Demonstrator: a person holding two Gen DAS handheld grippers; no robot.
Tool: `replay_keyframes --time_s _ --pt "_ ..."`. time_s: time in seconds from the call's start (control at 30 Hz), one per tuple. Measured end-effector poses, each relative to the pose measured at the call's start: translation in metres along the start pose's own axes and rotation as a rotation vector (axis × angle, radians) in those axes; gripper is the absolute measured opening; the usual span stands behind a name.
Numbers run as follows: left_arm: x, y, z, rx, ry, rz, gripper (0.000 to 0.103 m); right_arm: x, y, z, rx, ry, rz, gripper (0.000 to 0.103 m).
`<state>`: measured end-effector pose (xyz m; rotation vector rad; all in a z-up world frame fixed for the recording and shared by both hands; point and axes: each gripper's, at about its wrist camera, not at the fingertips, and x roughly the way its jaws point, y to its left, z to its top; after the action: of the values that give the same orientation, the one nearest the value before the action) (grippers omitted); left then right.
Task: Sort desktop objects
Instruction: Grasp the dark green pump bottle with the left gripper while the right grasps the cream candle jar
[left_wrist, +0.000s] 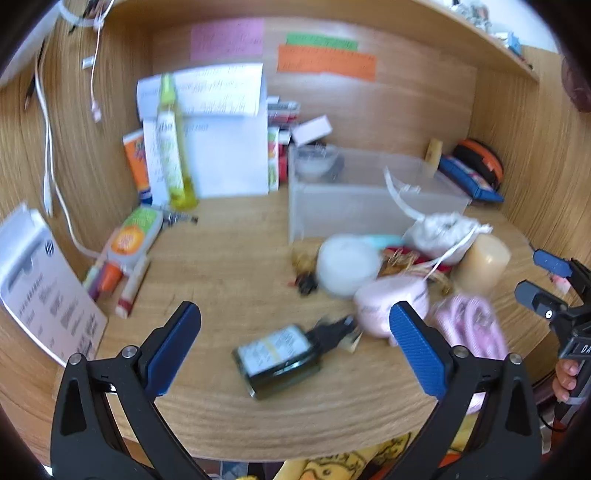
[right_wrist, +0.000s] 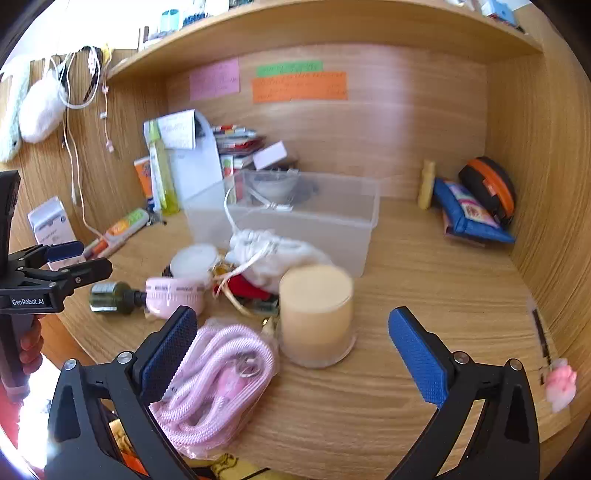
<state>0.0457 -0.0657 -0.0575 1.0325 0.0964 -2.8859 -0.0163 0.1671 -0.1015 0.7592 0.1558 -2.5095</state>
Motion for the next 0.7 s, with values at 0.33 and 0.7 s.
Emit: replay_keyframes --time_s 0.33,0.7 --pt "0.040 0.026 -0.024 -0.054 0.147 -0.033 0.103 0.033 -0.012 0.000 0.023 0.085 -0.066 0.103" --pt "0.059 0.024 -0.023 -0.048 0.168 -0.072 0.103 0.070 -0.031 0.006 0.107 0.168 0.011 0.102"
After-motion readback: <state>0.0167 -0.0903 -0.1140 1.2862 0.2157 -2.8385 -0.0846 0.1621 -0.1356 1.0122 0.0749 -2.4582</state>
